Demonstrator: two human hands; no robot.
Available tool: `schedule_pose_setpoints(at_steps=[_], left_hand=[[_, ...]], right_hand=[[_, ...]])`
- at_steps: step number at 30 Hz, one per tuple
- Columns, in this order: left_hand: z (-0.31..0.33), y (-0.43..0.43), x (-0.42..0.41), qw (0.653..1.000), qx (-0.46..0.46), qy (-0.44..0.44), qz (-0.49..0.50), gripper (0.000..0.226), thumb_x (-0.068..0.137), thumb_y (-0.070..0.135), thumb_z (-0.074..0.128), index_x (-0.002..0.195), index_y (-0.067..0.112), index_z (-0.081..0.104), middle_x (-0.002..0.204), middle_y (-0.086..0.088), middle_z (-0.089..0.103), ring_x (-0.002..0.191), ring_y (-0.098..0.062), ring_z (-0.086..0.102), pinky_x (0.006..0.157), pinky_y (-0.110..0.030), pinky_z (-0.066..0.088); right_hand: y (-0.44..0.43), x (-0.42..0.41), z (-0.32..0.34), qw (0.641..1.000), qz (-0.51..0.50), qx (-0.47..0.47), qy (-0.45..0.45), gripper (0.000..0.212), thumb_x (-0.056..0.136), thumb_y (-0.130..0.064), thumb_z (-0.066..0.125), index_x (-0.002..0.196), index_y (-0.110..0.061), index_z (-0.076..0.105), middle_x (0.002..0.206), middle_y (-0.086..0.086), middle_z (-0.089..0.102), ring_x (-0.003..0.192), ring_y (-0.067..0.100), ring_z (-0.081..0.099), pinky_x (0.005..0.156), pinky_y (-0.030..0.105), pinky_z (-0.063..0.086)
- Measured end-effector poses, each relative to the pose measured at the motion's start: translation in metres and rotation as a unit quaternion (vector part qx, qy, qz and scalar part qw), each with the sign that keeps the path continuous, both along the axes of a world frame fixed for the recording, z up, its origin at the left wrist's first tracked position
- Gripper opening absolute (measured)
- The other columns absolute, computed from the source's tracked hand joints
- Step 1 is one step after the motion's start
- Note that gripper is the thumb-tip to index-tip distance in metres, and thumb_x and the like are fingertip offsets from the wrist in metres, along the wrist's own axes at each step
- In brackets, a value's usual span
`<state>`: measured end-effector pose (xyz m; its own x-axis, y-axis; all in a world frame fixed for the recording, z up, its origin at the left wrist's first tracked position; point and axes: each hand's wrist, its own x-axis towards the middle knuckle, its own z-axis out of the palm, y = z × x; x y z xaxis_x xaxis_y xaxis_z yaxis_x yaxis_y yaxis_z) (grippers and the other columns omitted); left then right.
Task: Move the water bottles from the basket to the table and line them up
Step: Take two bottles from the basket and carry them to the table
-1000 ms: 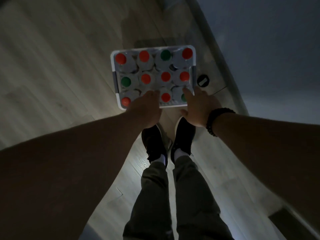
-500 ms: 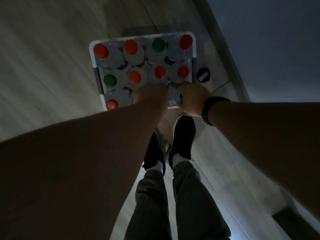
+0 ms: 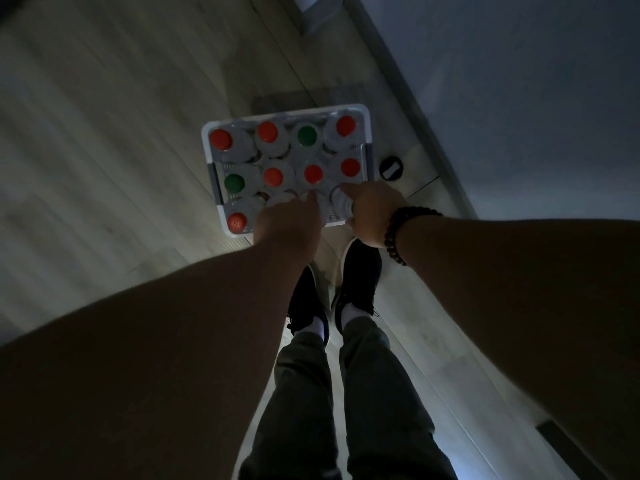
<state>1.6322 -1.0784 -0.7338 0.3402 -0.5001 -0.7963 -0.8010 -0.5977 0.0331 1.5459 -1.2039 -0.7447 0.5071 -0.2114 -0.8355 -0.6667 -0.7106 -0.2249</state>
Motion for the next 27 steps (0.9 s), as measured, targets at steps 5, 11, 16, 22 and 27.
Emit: schedule_pose_setpoints(at_steps=[5, 11, 16, 22, 27], left_hand=[[0.083, 0.004, 0.002, 1.0, 0.003, -0.006, -0.008, 0.051, 0.106, 0.022, 0.042, 0.156, 0.016, 0.031, 0.146, -0.016, 0.052, 0.131, -0.038, 0.053, 0.095, -0.046, 0.047], [0.2, 0.007, 0.008, 1.0, 0.013, -0.018, -0.01, 0.045, 0.1, 0.027, 0.054, 0.143, 0.018, 0.045, 0.133, -0.012, 0.06, 0.121, -0.037, 0.06, 0.082, -0.044, 0.047], [0.304, 0.007, 0.017, 1.0, 0.001, -0.015, 0.017, 0.044, 0.103, 0.028, 0.055, 0.145, 0.019, 0.046, 0.133, -0.01, 0.058, 0.12, -0.033, 0.061, 0.081, -0.043, 0.048], [0.417, 0.01, 0.026, 0.995, -0.031, -0.017, 0.093, 0.052, 0.106, 0.032, 0.048, 0.155, 0.019, 0.037, 0.153, -0.012, 0.046, 0.14, -0.033, 0.046, 0.106, -0.046, 0.043], [0.495, 0.013, 0.037, 0.992, -0.087, -0.026, 0.083, 0.047, 0.1, 0.039, 0.06, 0.142, 0.019, 0.049, 0.14, -0.01, 0.057, 0.126, -0.032, 0.058, 0.098, -0.042, 0.048]], right_hand=[[0.001, -0.005, 0.089, 1.0, -0.015, 0.012, -0.013, 0.051, 0.099, -0.012, 0.058, 0.148, -0.02, 0.047, 0.143, 0.014, 0.055, 0.127, 0.033, 0.058, 0.104, 0.041, 0.05], [0.002, -0.006, 0.21, 0.999, -0.046, 0.023, -0.019, 0.066, 0.097, -0.013, 0.062, 0.157, -0.024, 0.037, 0.152, 0.018, 0.048, 0.136, 0.035, 0.051, 0.11, 0.043, 0.048], [-0.004, -0.009, 0.317, 0.999, -0.038, 0.003, -0.032, 0.067, 0.1, -0.019, 0.059, 0.16, -0.028, 0.031, 0.159, 0.016, 0.04, 0.141, 0.034, 0.045, 0.114, 0.039, 0.043], [-0.014, -0.011, 0.445, 0.998, -0.001, -0.024, -0.062, 0.057, 0.097, -0.024, 0.065, 0.151, -0.021, 0.046, 0.144, 0.013, 0.056, 0.127, 0.03, 0.057, 0.099, 0.032, 0.047], [-0.027, -0.027, 0.523, 0.993, -0.021, -0.031, -0.111, 0.058, 0.088, -0.03, 0.077, 0.14, -0.023, 0.052, 0.135, 0.01, 0.057, 0.11, 0.026, 0.059, 0.088, 0.031, 0.049]])
